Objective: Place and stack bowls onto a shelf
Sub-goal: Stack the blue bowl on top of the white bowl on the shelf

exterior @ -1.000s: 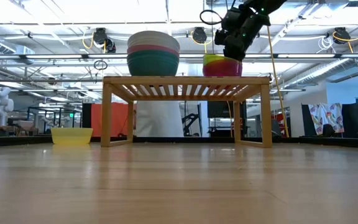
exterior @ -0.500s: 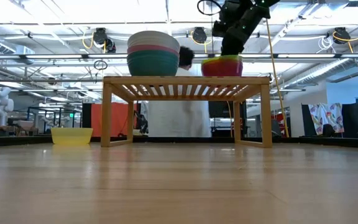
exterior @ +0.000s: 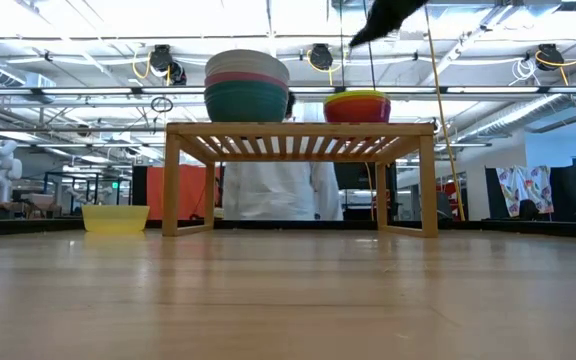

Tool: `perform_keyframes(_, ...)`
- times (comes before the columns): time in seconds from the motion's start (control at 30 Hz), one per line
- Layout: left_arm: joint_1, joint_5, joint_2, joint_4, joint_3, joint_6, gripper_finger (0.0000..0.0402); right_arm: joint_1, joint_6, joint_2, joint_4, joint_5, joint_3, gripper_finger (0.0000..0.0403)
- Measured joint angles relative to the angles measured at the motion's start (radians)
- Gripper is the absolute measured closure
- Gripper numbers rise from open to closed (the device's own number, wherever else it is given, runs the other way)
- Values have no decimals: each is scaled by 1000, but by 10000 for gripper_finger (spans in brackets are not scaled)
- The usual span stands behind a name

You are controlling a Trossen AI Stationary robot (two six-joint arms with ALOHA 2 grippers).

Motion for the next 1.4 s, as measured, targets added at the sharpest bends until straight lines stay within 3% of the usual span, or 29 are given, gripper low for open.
perform_keyframes(0.3, -123, 88, -10, -3, -205, -115, 319, 37, 48, -172, 1, 129, 0, 281)
perform_keyframes(0.57, -349, 187, -33, -1, -457, -417, 319, 41, 135, -252, 0, 132, 2, 281)
perform_keyframes(0.9, -600, 195, -35, 2, -707, -749, 319, 41, 156, -264, 0, 131, 2, 281)
perform_keyframes(1.17, -668, 214, -35, 86, -769, -815, 329, 41, 182, -263, 1, 131, 2, 281)
perform_keyframes(1.4, -670, 212, -35, 132, -769, -817, 394, 41, 186, -263, 1, 127, 2, 281)
